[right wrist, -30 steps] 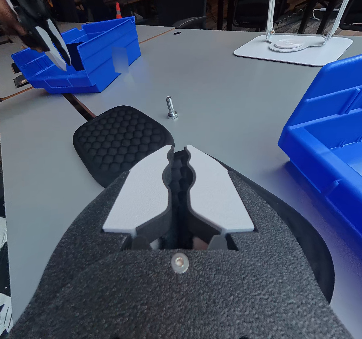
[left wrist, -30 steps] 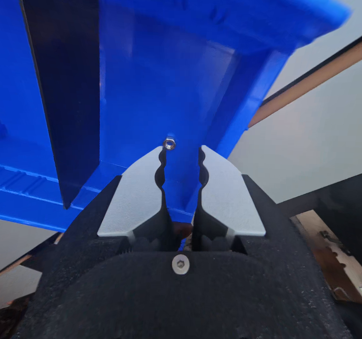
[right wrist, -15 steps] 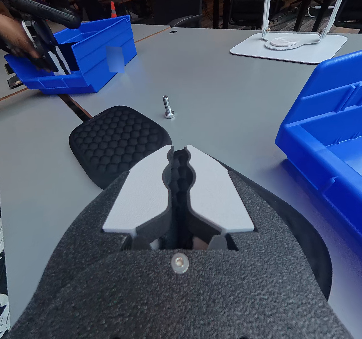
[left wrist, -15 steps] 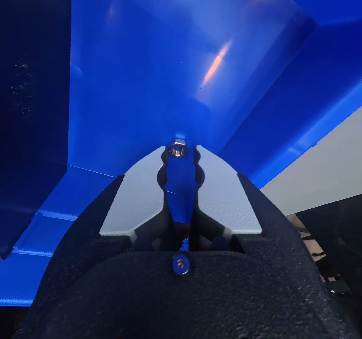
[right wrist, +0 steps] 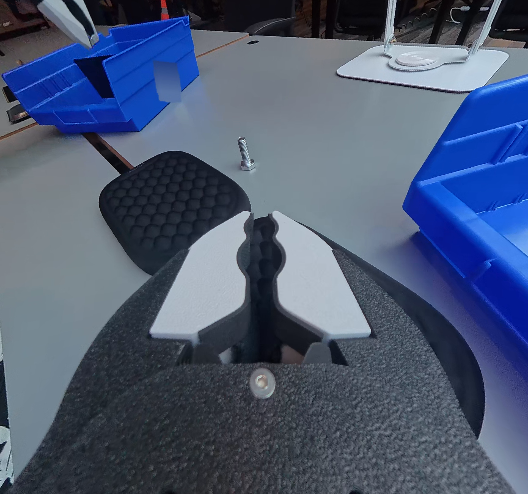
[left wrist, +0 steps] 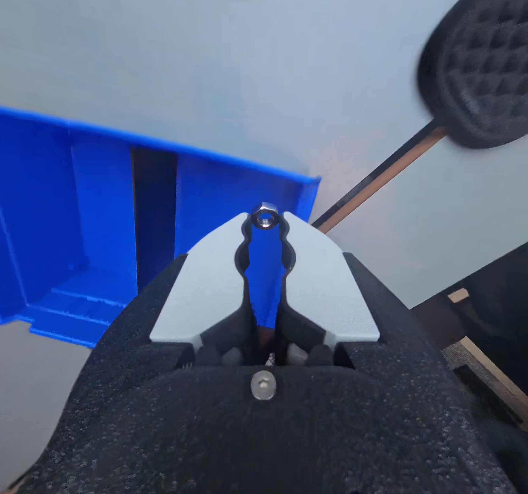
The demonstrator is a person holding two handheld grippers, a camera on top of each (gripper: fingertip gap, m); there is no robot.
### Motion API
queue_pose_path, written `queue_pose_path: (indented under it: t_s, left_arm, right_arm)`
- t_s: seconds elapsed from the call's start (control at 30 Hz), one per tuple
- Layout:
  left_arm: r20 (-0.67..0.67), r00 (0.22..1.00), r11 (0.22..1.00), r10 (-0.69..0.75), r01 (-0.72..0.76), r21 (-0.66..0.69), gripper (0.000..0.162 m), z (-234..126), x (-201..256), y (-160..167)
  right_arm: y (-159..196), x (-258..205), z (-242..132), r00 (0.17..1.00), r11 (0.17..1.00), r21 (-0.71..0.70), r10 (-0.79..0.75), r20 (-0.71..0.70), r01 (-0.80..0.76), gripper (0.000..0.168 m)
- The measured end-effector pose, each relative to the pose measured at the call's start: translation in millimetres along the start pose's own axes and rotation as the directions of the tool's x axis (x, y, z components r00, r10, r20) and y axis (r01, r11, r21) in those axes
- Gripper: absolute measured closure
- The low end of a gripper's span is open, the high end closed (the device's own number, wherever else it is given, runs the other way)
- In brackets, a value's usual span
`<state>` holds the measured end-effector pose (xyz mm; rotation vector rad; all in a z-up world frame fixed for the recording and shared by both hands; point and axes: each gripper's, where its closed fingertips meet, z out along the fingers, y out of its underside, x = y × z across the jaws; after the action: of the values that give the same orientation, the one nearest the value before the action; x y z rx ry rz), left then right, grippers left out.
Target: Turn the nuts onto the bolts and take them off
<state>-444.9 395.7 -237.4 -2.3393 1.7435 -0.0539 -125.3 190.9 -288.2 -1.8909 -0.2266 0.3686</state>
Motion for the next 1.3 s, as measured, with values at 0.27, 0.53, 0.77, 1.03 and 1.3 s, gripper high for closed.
queue_pose_path:
  t_s: [0.27,0.53,0.77,1.03,1.3]
  left_arm:
    - [-0.074,0.91,0.91,0.408,-0.399,0.114,0.144,2,125,-140]
    - [-0.16,0.816,0.826,0.556,-0.563,-0.004,0.144,79,201,-215]
    - [-0.193,0.825,0.82,0.531,-0.558,-0.128,0.144,135,207,-227]
    - [-0.222,0.828,0.827,0.515,-0.548,-0.128,0.131,136,207,-223]
    - [-0.225,0.862,0.873,0.454,-0.38,0.304,0.119,85,204,-243]
  right_arm:
    - [0,-1,0,1.0,1.0,0.002,0.004,0.009,-0.004,0.159]
    - [-2,-1,-2,1.0,1.0,0.018,0.01,0.02,-0.011,0.159]
    - [-3,-2,-2,0.999,1.0,0.024,0.013,0.029,-0.014,0.159]
    - [-2,-2,-2,0.999,1.0,0.022,0.013,0.03,-0.013,0.159]
    - [-2,-2,-1,1.0,1.0,0.015,0.012,0.029,-0.012,0.159]
